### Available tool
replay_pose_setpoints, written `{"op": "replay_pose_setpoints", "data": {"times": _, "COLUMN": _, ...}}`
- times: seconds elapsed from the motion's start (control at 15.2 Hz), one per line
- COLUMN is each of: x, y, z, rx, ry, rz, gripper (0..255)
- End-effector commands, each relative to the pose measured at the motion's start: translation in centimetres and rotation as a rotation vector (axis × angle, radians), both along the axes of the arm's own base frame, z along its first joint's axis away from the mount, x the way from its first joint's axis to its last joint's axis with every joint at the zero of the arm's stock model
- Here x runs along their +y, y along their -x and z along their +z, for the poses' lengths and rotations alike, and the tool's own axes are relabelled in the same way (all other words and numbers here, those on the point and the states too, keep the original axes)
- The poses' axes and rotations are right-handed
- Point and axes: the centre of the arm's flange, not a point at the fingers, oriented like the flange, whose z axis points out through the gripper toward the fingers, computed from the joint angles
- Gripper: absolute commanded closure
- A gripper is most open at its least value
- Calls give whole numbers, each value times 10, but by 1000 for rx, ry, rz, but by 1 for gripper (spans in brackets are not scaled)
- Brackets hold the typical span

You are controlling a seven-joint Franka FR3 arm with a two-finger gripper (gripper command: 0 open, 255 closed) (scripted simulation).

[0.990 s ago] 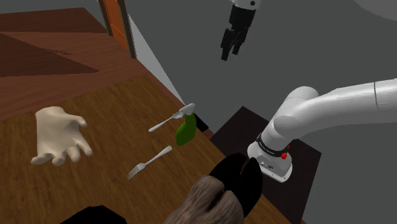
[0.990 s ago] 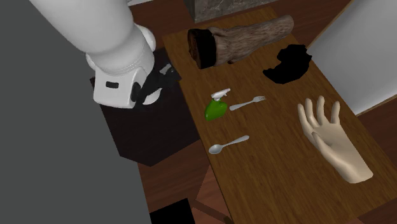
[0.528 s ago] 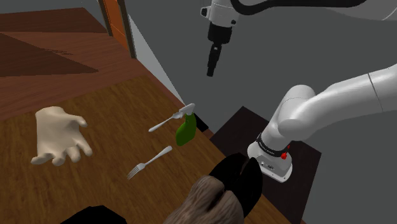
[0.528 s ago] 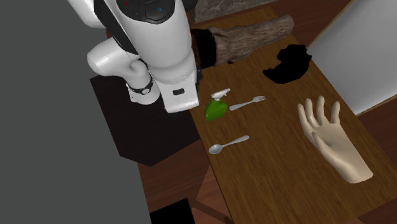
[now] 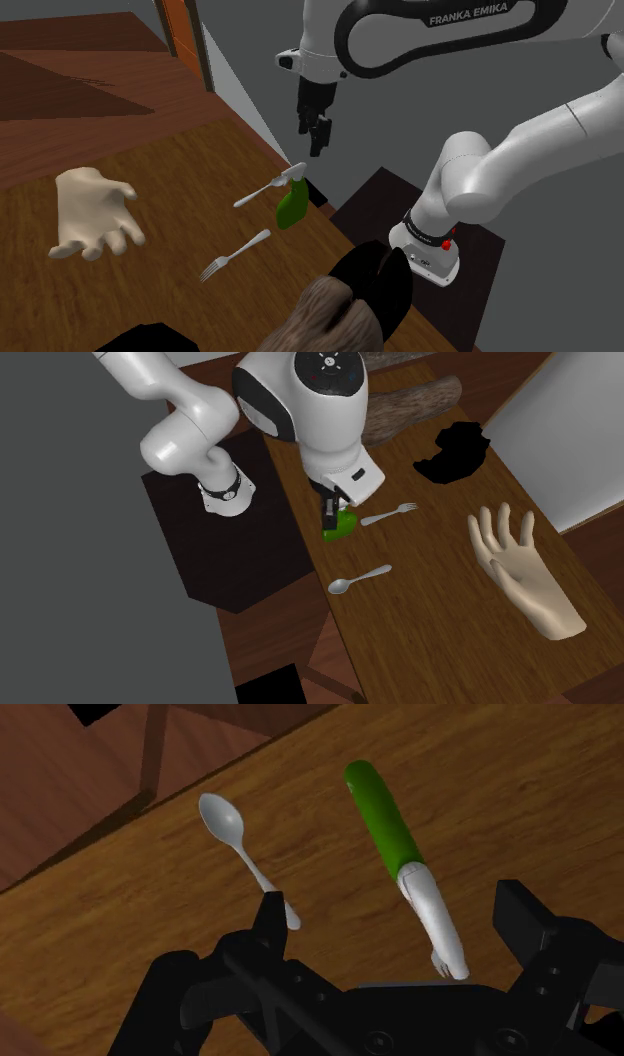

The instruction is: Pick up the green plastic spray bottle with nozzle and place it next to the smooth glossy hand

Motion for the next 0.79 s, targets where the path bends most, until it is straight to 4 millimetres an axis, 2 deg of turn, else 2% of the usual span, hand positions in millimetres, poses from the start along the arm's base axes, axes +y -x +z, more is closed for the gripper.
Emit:
{"op": "replay_pose_setpoints", "data": {"times": 0.0, "x": 21, "y": 10, "z": -15, "rx": -13, "ry": -1, "rz": 135, "gripper": 0}}
{"op": "replay_pose_setpoints", "data": {"times": 0.07, "x": 30, "y": 14, "z": -21, "rx": -18, "ry": -1, "rz": 192, "gripper": 0}}
{"op": "replay_pose_setpoints", "data": {"times": 0.53, "x": 33, "y": 15, "z": -58, "rx": -18, "ry": -1, "rz": 192, "gripper": 0}}
{"op": "replay_pose_setpoints", "data": {"times": 0.73, "x": 33, "y": 15, "z": -61, "rx": -18, "ry": -1, "rz": 192, "gripper": 0}}
